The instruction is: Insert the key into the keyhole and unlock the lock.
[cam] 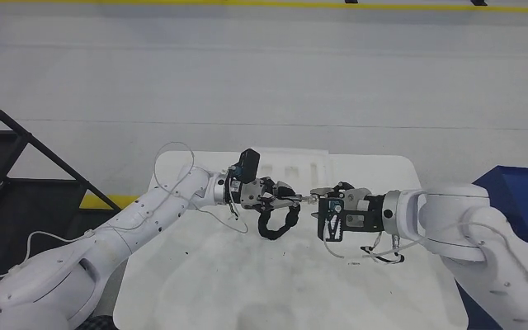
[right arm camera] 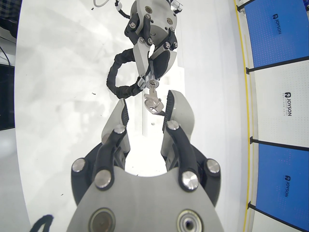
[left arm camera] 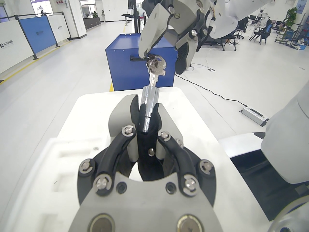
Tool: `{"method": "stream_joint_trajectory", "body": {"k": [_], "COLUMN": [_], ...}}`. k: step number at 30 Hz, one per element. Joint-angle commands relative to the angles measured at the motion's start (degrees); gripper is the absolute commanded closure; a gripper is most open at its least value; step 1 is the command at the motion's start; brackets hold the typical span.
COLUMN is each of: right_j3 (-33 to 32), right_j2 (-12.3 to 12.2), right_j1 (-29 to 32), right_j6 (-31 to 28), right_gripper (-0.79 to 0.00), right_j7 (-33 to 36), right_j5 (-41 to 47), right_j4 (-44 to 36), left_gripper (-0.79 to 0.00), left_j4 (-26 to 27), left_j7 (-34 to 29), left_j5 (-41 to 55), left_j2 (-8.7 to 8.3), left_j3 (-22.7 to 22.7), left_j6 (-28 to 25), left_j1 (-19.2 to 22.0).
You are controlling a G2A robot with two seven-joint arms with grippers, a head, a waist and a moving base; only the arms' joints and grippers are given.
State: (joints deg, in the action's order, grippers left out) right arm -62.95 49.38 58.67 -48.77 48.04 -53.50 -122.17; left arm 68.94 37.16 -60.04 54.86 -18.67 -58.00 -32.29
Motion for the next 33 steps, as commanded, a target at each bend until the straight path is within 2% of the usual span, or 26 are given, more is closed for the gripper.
{"method": "stream_joint_trajectory", "body": {"k": [1, 3, 4, 5, 6, 14, 24, 33], "right_j3": [0.3, 0.4, 0.5, 0.5, 0.6, 0.1, -1.6, -2.2], "right_j2": [0.0, 0.0, 0.1, 0.1, 0.1, 0.0, 0.2, 0.0], "right_j1": [-0.1, -0.1, -0.1, -0.1, 0.0, 0.9, 2.8, 3.1], "right_j6": [0.2, 0.5, 0.8, 1.0, 1.2, 4.9, 17.7, 24.5], "right_gripper": [-0.259, -0.228, -0.175, -0.062, 0.0, 0.0, 0.0, 0.0], "right_j7": [-0.4, -0.8, -1.1, -1.3, -1.5, -2.4, 0.6, 7.8], "right_j5": [-0.4, -0.8, -1.0, -1.2, -1.3, 1.7, 21.1, 32.8], "right_j4": [0.1, 0.2, 0.2, 0.2, 0.2, 0.8, 5.0, 5.9], "left_gripper": [0.0, 0.0, 0.0, 0.0, 0.0, 0.0, 0.0, 0.0], "left_j4": [0.4, 0.8, 0.9, 1.0, 1.0, 1.3, 2.6, 4.5], "left_j7": [0.4, 0.8, 0.9, 1.0, 1.1, 1.8, 3.6, 3.4], "left_j5": [-0.1, -0.3, -0.4, -0.5, -0.6, -1.2, -6.2, -11.5], "left_j2": [-0.12, -0.25, -0.32, -0.38, -0.43, -0.66, -0.77, -0.59], "left_j3": [0.1, 0.2, 0.3, 0.3, 0.4, 0.4, -2.7, -5.2], "left_j6": [0.0, 0.0, 0.0, 0.0, 0.0, 0.0, 0.6, 2.6], "left_j1": [0.0, 0.0, 0.0, 0.1, 0.1, 0.0, -1.6, -4.2]}}
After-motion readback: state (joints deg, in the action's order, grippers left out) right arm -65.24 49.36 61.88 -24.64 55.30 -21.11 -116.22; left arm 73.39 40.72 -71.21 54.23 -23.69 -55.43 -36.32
